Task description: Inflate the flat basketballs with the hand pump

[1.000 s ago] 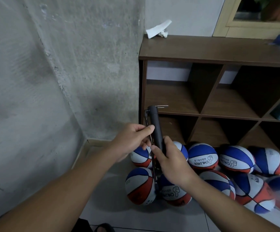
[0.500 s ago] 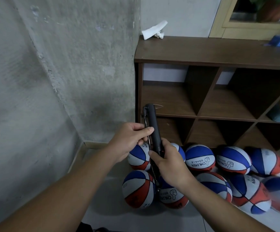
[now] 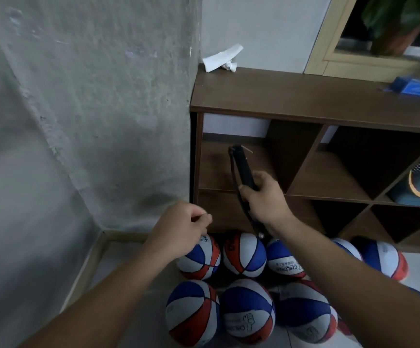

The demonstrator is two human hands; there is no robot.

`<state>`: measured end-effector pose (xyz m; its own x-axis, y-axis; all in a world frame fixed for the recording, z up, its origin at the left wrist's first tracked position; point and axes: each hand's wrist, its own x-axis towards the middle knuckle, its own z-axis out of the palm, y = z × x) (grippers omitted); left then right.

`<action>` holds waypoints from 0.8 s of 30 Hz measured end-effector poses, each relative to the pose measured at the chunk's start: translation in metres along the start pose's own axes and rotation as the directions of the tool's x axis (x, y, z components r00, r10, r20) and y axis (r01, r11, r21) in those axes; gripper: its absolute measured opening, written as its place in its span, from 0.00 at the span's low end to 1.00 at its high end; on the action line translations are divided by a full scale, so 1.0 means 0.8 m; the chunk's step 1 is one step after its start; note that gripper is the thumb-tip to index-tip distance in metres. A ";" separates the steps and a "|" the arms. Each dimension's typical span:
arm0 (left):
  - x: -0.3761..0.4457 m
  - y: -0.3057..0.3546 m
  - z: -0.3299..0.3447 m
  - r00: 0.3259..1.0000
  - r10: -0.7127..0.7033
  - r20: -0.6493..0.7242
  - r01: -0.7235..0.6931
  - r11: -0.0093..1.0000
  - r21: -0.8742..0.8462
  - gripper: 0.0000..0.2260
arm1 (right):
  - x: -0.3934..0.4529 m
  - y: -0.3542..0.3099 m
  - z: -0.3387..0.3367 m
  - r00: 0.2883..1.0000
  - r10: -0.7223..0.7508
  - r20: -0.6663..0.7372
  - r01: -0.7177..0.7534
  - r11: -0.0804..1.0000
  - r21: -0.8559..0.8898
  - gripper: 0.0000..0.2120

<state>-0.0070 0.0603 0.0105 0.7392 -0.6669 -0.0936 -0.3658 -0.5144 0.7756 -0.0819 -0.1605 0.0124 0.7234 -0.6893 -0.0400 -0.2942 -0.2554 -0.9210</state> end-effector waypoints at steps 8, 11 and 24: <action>0.031 -0.036 0.003 0.993 -0.036 0.114 -0.005 0.940 0.340 0.19 | 0.210 0.009 0.034 0.987 0.074 -0.146 -0.092 0.988 -0.124 0.22; 0.047 -0.045 -0.003 0.991 -0.091 0.097 0.057 0.950 0.307 0.20 | 0.247 0.018 0.052 0.983 0.063 -0.175 -0.102 0.970 -0.222 0.21; 0.073 -0.051 0.000 0.984 -0.139 0.114 0.095 0.940 0.327 0.20 | 0.293 0.061 0.075 0.986 0.063 -0.155 -0.140 0.823 -0.551 0.24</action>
<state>0.0506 0.0422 -0.0266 0.7138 -0.6459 -0.2707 -0.4585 -0.7232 0.5165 0.1107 -0.2938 -0.0654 0.5974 -0.8011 -0.0374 -0.6873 -0.4874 -0.5385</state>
